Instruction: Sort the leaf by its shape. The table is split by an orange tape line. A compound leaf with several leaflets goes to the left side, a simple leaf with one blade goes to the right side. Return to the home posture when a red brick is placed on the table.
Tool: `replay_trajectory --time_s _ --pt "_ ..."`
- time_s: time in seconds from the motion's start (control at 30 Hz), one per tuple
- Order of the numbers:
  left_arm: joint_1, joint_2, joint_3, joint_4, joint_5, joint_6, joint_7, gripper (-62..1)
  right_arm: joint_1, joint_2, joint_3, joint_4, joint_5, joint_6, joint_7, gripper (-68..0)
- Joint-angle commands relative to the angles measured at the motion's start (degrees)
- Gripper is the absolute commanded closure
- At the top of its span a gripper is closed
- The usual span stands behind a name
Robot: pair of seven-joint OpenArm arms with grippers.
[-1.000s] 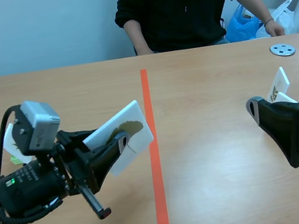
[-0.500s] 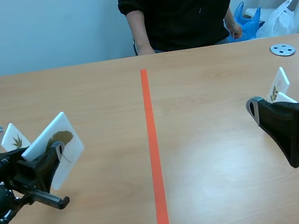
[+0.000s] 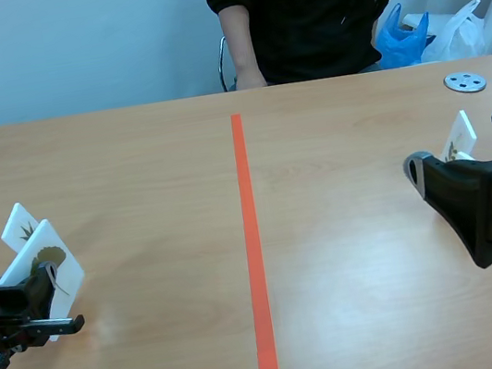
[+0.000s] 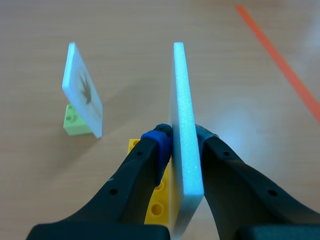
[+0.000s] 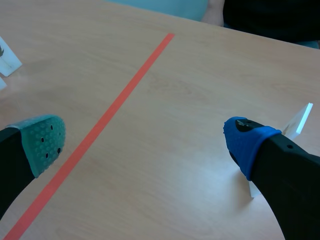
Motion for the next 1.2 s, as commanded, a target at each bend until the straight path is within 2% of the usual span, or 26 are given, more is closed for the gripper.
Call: replay_trajectory --time_s 0.0,0.3,0.47,0.53,0.67,0.83,0.87,1.03,1.17 --pt "-2.1 0.3 -0.7 -0.4 -0.6 0.3 -1.9 -5.7 0.5 0.0 0.2 0.2 0.4 -0.2 0.8 -67.9" --pt "-8.8 0.3 -1.1 -10.6 -0.8 2.1 -4.5 -5.8 0.5 0.0 0.2 0.2 0.4 -0.2 0.8 -67.9" --pt "-9.8 0.3 -1.8 -14.0 -4.7 2.1 -5.7 -9.1 0.5 0.0 0.2 0.2 0.4 -0.2 0.8 -67.9" --pt "-9.8 0.3 -1.7 -14.0 -4.9 2.1 -5.7 -9.7 0.5 0.0 0.2 0.2 0.4 -0.2 0.9 -67.9" --pt "-9.8 0.3 -1.7 -14.0 -4.9 2.1 -5.9 -16.3 0.5 0.0 0.2 0.2 0.4 -0.2 0.9 -67.9" --pt "-9.8 0.3 -1.7 -14.0 -4.9 2.1 -7.1 -32.7 0.5 0.0 0.2 0.2 0.4 -0.2 0.8 -67.9" --pt "-9.8 0.2 -1.8 -14.0 -4.9 2.1 -7.1 -34.3 0.5 0.0 0.2 0.2 0.4 -0.2 0.8 -67.9" --pt "-9.5 -0.1 -1.9 -11.9 -4.9 2.1 -7.2 -34.7 0.5 0.0 0.2 0.2 0.4 -0.2 0.8 -67.9" --pt "-7.6 -0.1 -3.7 -6.4 -5.0 2.1 -6.8 -36.9 0.5 0.0 0.2 0.2 0.4 -0.2 0.8 -67.9"
